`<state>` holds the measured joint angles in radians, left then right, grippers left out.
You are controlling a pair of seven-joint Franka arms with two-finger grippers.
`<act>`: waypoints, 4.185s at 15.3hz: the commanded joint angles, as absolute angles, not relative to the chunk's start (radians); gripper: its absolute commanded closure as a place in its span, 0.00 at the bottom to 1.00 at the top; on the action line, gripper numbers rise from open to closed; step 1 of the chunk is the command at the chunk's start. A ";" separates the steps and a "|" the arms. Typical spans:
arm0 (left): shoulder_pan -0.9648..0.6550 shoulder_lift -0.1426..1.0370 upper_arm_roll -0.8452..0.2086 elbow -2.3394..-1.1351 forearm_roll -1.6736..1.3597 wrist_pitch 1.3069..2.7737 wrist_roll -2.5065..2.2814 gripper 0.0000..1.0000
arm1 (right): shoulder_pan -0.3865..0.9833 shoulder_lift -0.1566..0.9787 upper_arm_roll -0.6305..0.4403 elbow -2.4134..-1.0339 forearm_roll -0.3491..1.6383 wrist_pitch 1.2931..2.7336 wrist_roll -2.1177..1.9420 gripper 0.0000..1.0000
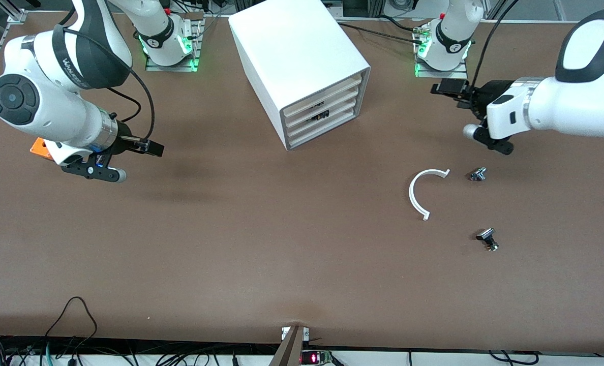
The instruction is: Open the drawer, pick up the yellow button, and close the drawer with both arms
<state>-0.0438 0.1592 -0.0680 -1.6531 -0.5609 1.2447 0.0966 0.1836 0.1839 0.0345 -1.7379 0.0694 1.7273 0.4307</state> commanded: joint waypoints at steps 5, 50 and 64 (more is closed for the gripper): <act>-0.055 0.305 -0.141 -1.733 -0.733 1.342 0.411 0.00 | 0.232 0.278 0.031 -1.626 0.092 1.727 0.515 0.00; -0.020 0.184 -0.370 -2.295 -1.193 1.773 0.830 1.00 | 0.426 0.586 0.032 -1.103 0.192 1.621 1.199 0.00; 0.146 0.406 -0.367 -2.007 -0.887 1.772 0.818 1.00 | 0.581 0.640 0.046 -1.031 0.190 1.768 1.575 0.00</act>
<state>0.1371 0.3543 -0.3647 -2.0572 -0.9437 1.7636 0.8452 0.5400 0.6147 0.0474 -1.0739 0.1771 1.7447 1.4879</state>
